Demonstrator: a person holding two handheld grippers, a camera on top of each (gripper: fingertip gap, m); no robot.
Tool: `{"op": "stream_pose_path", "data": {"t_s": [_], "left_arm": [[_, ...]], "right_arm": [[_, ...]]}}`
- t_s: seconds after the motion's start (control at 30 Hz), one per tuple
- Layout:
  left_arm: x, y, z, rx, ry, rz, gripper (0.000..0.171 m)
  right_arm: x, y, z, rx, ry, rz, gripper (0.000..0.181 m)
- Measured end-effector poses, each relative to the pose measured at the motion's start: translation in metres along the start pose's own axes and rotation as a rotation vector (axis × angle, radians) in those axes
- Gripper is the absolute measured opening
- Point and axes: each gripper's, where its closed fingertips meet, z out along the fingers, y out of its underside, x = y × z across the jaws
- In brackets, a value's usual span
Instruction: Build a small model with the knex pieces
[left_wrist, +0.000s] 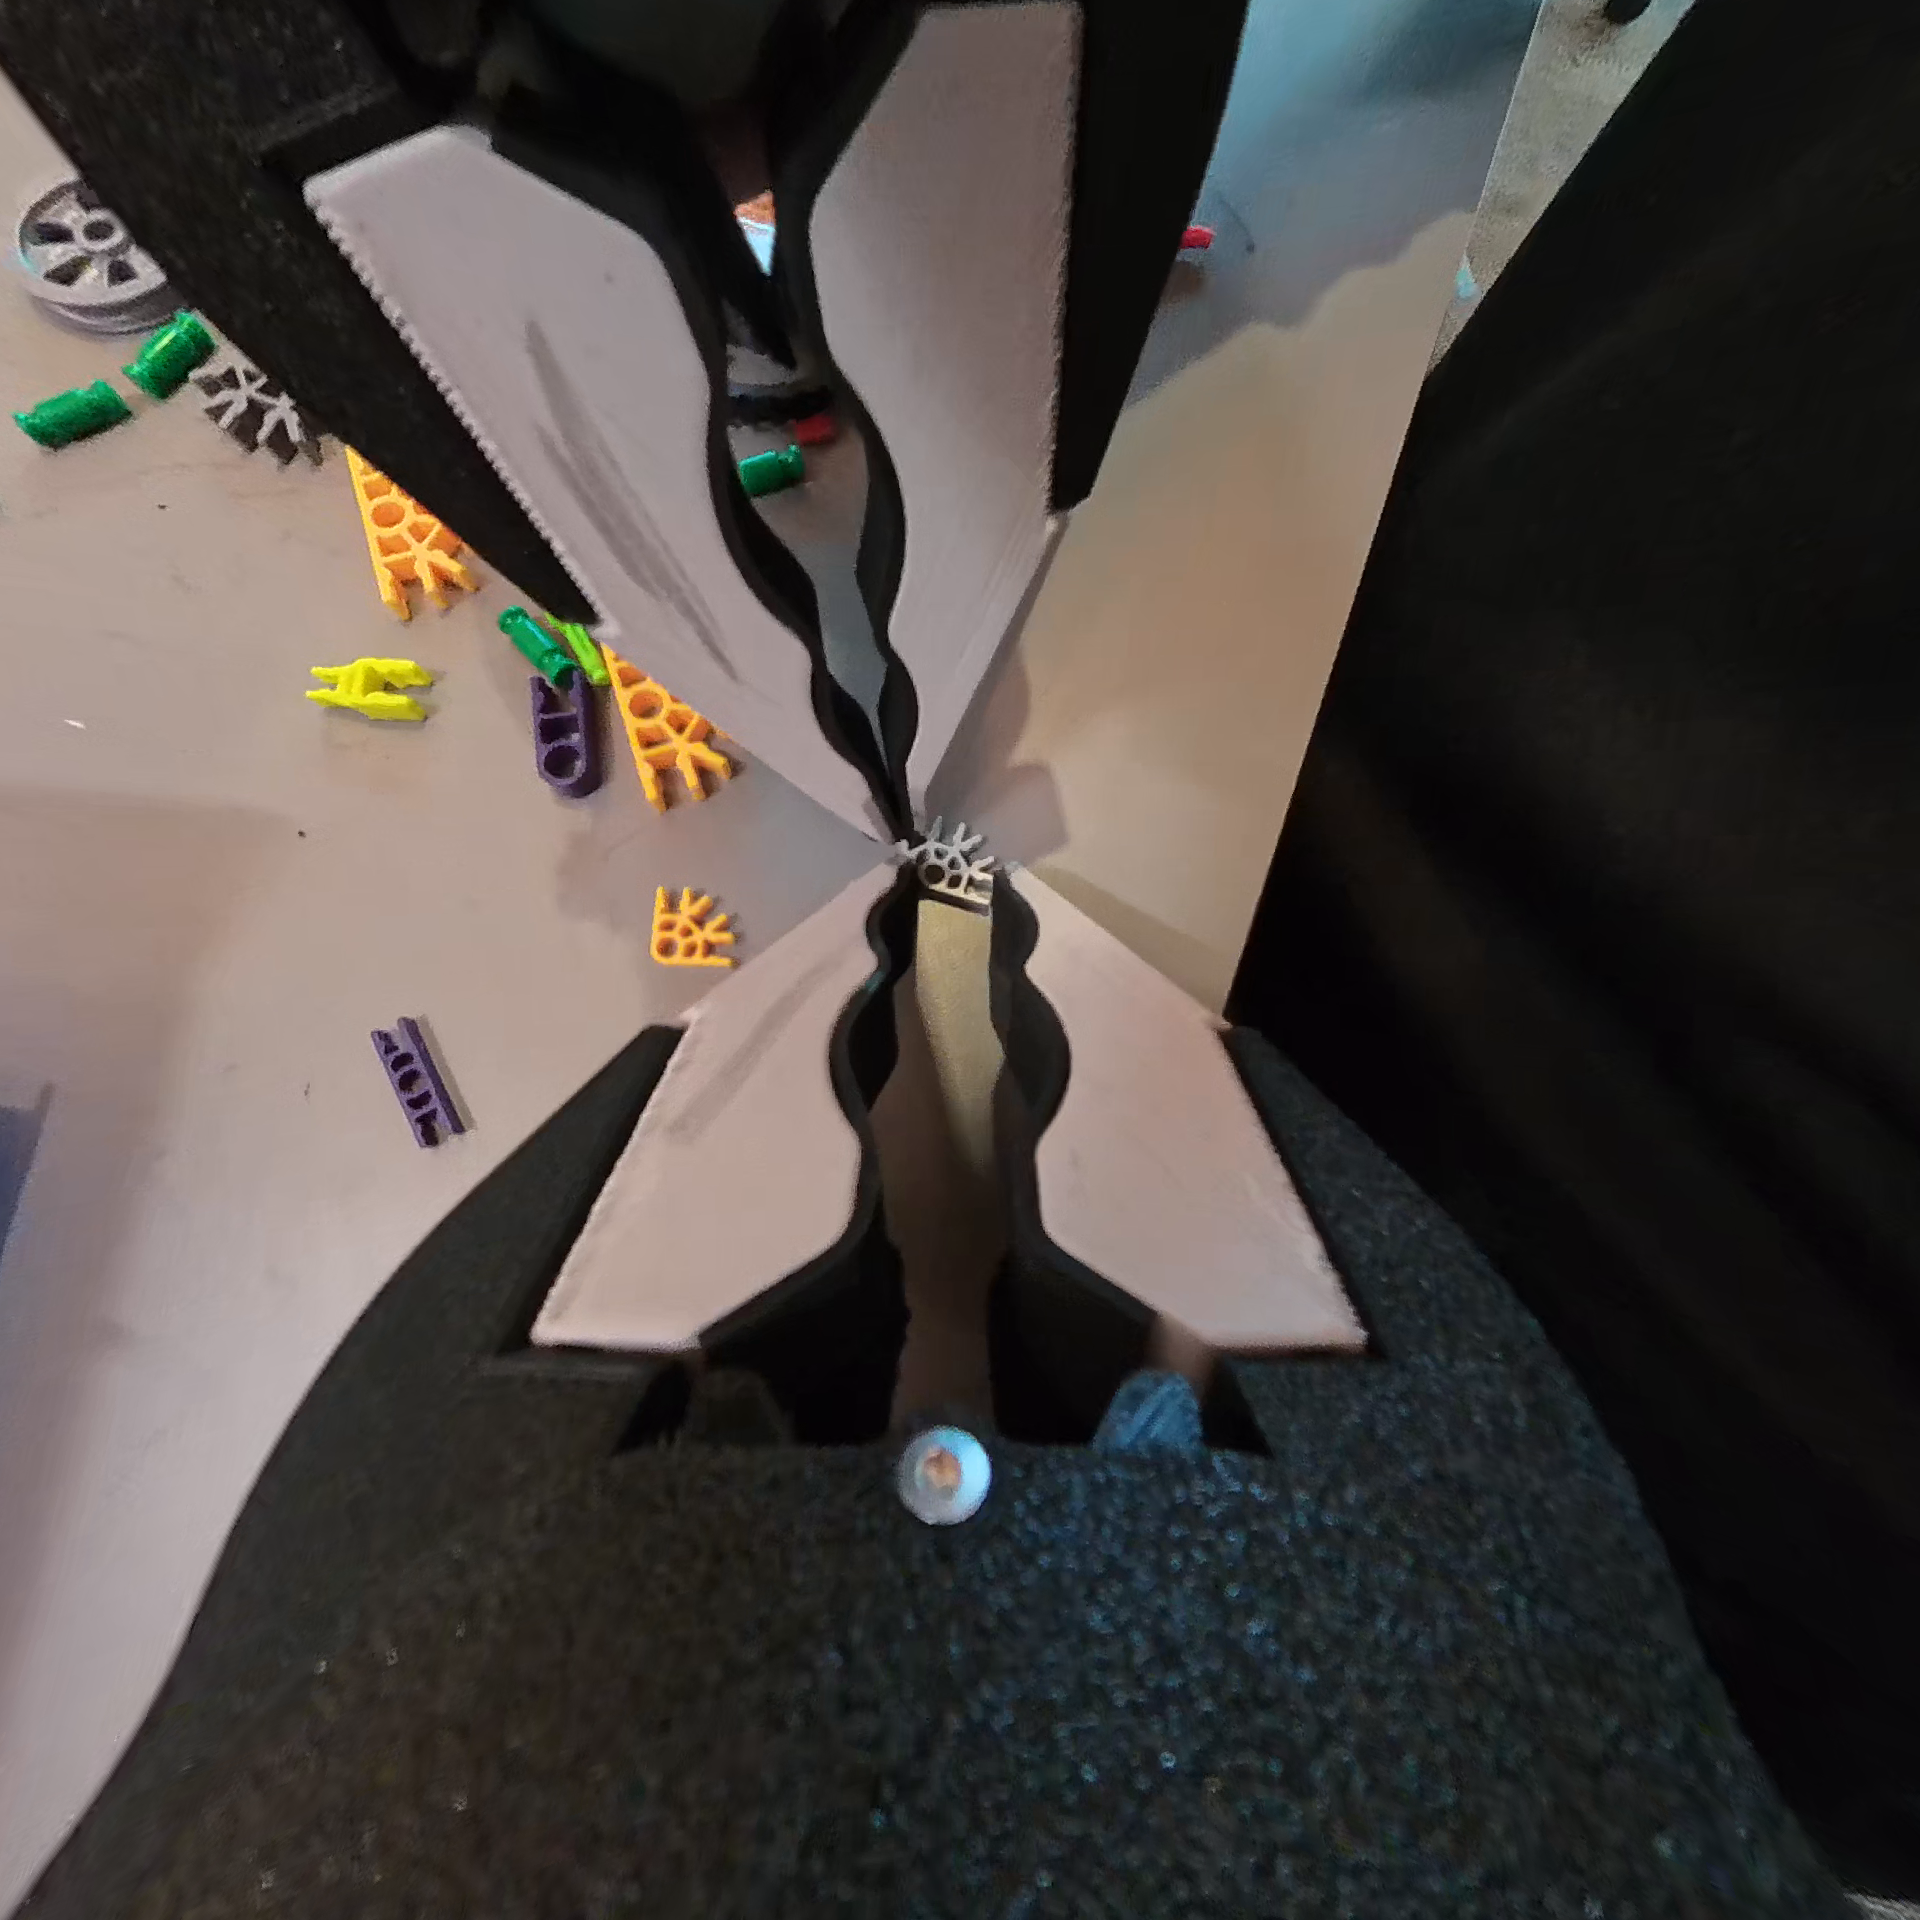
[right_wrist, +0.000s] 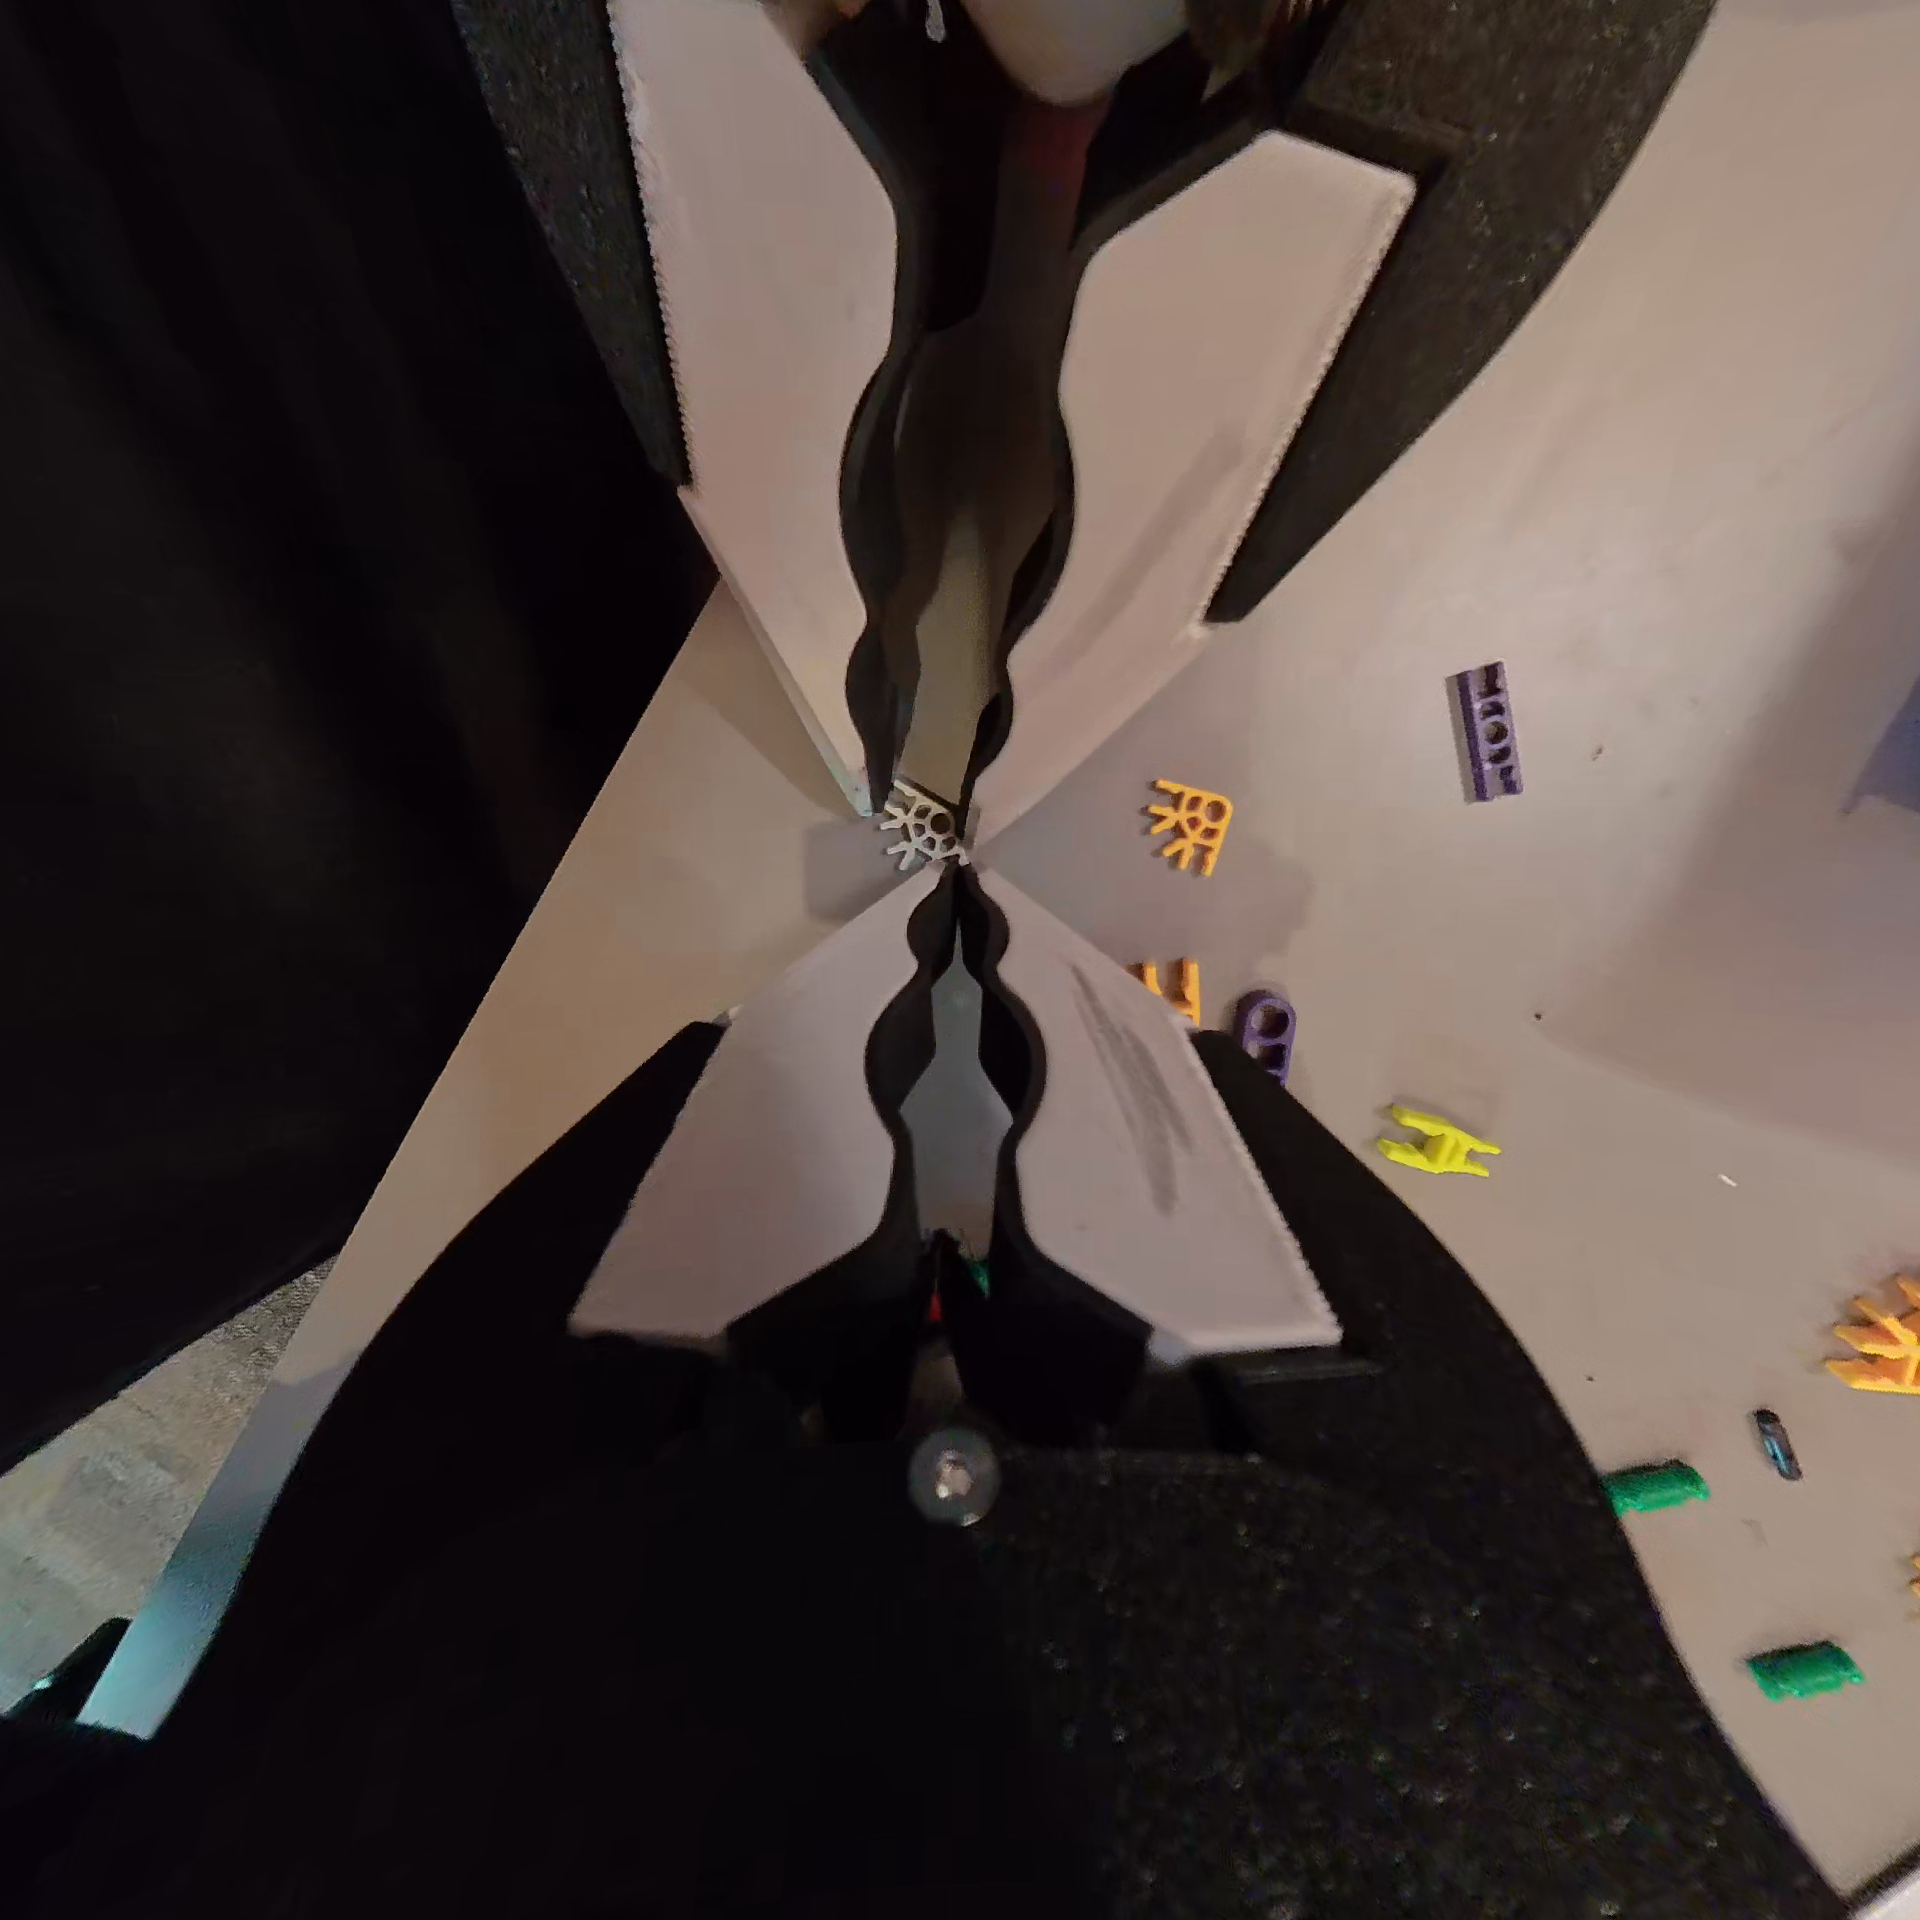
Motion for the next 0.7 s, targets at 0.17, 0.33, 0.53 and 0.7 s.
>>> {"op": "stream_pose_path", "data": {"t_s": [0.17, 0.33, 0.53, 0.7], "left_arm": [[0.000, 0.001, -0.002, 0.000, -0.048, -0.007, 0.012], [0.001, 0.004, -0.005, 0.000, -0.115, -0.044, 0.011], [0.003, 0.012, -0.013, 0.044, -0.153, -0.118, 0.004], [0.006, 0.009, -0.009, 0.043, -0.199, -0.116, 0.001]], "right_arm": [[0.000, 0.000, 0.000, -0.019, 0.005, 0.007, 0.000], [0.001, -0.003, 0.002, -0.036, -0.007, 0.004, 0.000], [0.001, -0.006, 0.003, -0.061, -0.028, -0.001, 0.000], [0.001, -0.007, 0.004, -0.127, -0.045, -0.026, 0.000]]}}
